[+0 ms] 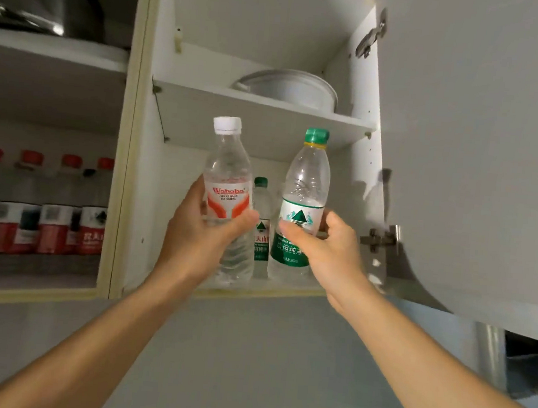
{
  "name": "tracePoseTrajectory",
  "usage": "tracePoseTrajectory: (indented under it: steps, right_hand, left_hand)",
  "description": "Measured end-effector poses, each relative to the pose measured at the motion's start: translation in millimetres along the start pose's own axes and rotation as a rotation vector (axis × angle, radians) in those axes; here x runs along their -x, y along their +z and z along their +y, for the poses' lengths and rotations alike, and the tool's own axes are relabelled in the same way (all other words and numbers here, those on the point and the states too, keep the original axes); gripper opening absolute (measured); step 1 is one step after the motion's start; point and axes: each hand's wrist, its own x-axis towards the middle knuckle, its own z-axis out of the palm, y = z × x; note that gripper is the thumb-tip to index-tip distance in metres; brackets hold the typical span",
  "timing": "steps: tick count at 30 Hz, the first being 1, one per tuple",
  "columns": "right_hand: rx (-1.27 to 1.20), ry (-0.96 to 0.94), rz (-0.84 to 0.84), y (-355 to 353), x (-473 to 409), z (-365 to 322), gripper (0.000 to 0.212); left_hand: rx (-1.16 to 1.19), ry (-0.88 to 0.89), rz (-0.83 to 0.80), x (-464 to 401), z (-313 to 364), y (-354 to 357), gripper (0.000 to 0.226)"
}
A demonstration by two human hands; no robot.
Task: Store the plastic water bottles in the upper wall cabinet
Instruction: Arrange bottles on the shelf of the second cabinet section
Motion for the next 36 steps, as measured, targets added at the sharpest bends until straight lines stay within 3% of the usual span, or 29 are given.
tracePoseTrajectory:
  steps: [6, 10, 13, 16, 19, 24, 36]
  right_hand:
    - [0.191, 0.125, -0.066, 23, -43, 27, 0.039]
    - [0.285, 0.101, -0.059, 23, -50, 46, 0.044]
    - [0.341, 0.066, -0.061, 19, -56, 56, 0.045]
    - [0.425, 0.062, -0.075, 17, -61, 63, 0.058]
    - [0.453, 0.073, -0.081, 15, -62, 66, 0.068]
    - [0.466, 0.078, -0.086, 15, -64, 65, 0.067]
    - [0.542, 0.104, -0.026, -12, -72, 71, 0.06]
  left_hand:
    - [-0.133, -0.135, 0.027, -39, -38, 14, 0.056]
    - [-0.197, -0.166, 0.051, -42, -61, 23, 0.063]
    - [-0.262, -0.167, -0.011, -48, -69, 30, 0.057]
    - [-0.304, -0.175, -0.079, -54, -72, 31, 0.05]
    - [-0.288, -0.207, -0.128, -57, -76, 30, 0.057]
    - [-0.167, -0.329, -0.212, -59, -75, 35, 0.064]
    - [-0.173, -0.296, -0.139, -47, -66, 70, 0.07]
